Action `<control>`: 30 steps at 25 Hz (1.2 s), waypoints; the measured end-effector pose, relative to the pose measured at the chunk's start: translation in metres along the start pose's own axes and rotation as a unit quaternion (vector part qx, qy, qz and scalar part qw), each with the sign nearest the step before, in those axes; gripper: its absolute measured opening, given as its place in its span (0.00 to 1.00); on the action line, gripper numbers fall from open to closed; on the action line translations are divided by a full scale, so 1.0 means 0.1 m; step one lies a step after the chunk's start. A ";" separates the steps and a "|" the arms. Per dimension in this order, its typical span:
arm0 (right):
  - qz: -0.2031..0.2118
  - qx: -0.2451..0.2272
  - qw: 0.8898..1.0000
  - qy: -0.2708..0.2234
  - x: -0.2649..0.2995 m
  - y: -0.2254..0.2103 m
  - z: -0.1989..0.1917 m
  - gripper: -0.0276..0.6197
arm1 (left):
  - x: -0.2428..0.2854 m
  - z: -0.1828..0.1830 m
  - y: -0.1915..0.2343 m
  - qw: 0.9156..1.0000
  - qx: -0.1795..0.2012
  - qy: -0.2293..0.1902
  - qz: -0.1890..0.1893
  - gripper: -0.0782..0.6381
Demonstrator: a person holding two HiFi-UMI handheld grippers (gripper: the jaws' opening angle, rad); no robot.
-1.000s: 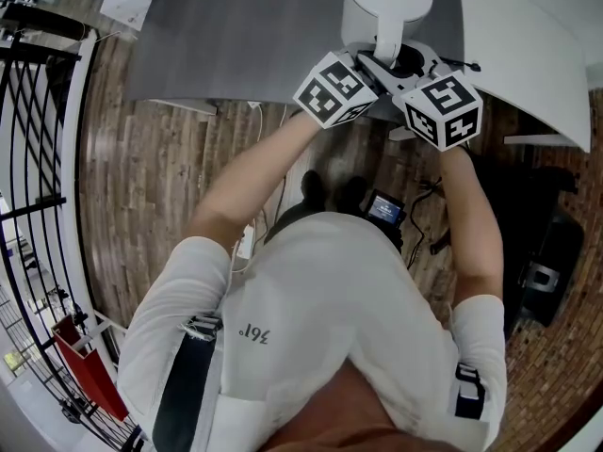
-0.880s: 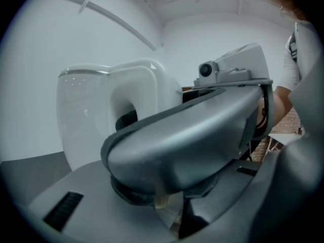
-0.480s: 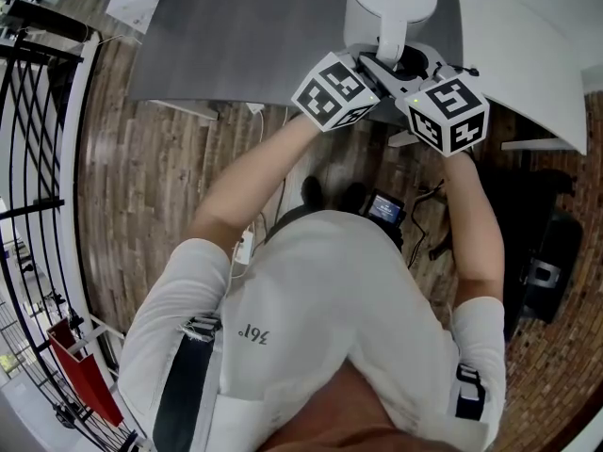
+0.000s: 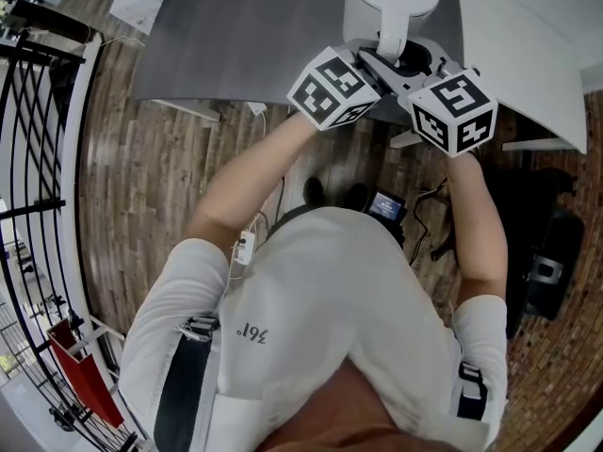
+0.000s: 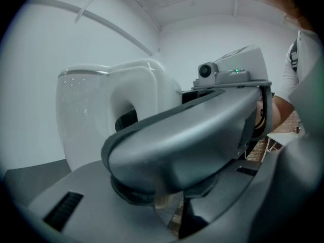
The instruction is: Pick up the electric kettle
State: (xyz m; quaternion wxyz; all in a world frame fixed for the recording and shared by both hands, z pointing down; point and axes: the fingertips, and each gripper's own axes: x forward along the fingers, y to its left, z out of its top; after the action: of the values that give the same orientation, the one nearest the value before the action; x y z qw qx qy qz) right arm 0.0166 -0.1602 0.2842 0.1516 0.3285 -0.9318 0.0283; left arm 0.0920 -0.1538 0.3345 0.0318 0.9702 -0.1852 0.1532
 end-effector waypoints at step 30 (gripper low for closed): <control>0.012 -0.009 1.000 -0.013 -0.38 0.18 0.52 0.30 | -0.26 0.55 -0.32 1.000 0.017 -0.003 -0.023 0.24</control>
State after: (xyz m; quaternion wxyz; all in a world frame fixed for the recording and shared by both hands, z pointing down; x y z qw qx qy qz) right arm 0.0194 -0.1310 0.2238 0.1424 0.3164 -0.9377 0.0177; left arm 0.0967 -0.1212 0.2739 0.0184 0.9751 -0.1599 0.1527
